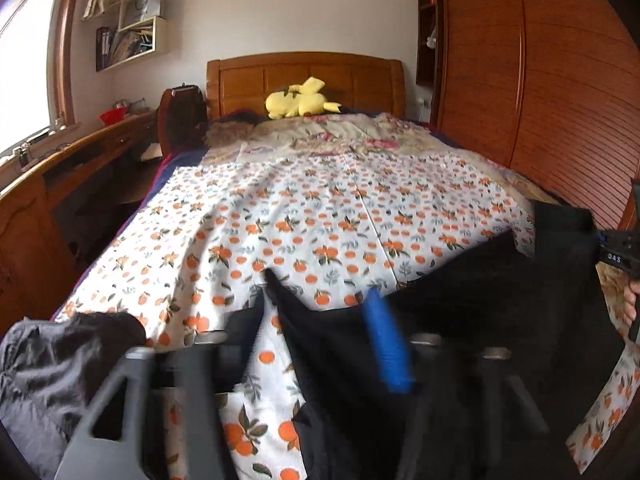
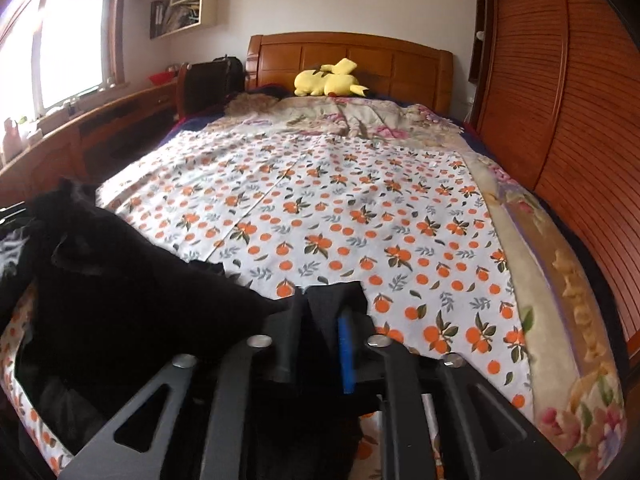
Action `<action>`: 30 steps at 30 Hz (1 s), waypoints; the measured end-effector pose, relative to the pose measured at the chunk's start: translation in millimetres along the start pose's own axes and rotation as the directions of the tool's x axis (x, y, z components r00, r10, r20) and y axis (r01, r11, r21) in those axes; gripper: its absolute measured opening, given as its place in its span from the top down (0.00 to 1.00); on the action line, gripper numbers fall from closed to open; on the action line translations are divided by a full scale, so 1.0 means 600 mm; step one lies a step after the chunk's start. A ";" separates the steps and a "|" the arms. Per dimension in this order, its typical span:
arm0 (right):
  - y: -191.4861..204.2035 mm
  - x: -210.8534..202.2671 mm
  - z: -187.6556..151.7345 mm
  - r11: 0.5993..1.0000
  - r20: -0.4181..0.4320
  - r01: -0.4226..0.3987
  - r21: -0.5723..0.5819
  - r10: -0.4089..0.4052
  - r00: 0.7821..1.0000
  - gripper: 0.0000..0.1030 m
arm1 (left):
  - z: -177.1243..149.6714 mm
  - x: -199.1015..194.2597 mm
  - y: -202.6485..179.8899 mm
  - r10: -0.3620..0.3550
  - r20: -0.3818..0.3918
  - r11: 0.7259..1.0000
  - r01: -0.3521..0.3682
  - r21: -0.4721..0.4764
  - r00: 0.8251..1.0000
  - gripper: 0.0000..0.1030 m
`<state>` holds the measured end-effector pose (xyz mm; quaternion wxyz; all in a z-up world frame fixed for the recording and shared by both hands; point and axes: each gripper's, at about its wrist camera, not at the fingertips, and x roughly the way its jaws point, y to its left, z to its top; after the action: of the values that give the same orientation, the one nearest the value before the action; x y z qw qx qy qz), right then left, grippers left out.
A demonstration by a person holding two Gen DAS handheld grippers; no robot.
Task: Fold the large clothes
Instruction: 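Lower the folded coat onto the bed and open both grippers, then press the folded coat flat with both open grippers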
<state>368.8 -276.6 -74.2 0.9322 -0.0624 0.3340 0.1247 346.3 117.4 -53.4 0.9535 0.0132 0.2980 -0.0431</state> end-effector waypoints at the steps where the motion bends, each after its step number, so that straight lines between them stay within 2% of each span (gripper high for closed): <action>1: 0.005 0.001 -0.006 1.000 0.003 0.017 -0.003 -0.017 1.000 0.41 | -0.009 0.003 -0.001 -0.005 -0.010 1.000 0.005 0.004 1.000 0.38; 3: 0.015 -0.004 -0.009 0.998 0.032 0.055 -0.020 -0.054 0.998 0.37 | -0.028 0.006 -0.006 -0.005 -0.027 1.000 0.005 0.018 1.000 0.38; 5: 0.023 -0.006 -0.016 0.998 0.025 0.048 -0.031 -0.047 0.999 0.37 | -0.051 0.004 -0.013 -0.009 -0.038 0.999 0.010 0.032 0.999 0.37; 7: 0.029 -0.012 -0.025 0.999 0.019 0.027 -0.028 -0.027 0.999 0.37 | -0.073 -0.001 -0.021 -0.026 -0.047 0.999 0.027 0.039 0.999 0.30; 9: 0.038 -0.017 -0.031 0.999 0.016 0.021 -0.039 -0.020 1.000 0.38 | -0.092 -0.007 -0.029 -0.039 -0.052 0.998 0.041 0.043 0.998 0.27; 16: 0.094 -0.042 -0.091 0.993 -0.050 -0.046 -0.108 0.041 0.998 0.59 | -0.151 -0.040 -0.072 -0.078 -0.067 0.995 0.082 0.064 0.995 0.21; 18: 0.101 -0.049 -0.109 0.992 -0.069 -0.063 -0.112 0.056 0.996 0.59 | -0.166 -0.049 -0.080 -0.088 -0.072 0.994 0.092 0.063 0.994 0.20; 30: 0.079 -0.098 -0.202 0.997 -0.133 -0.077 -0.027 0.072 0.988 0.60 | -0.244 -0.074 -0.110 -0.117 -0.134 0.991 0.124 0.045 0.984 0.20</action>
<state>238.6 -266.5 -131.2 0.9016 -0.0731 0.3950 0.1605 221.1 62.4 -148.6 0.9269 0.0232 0.3587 -0.1074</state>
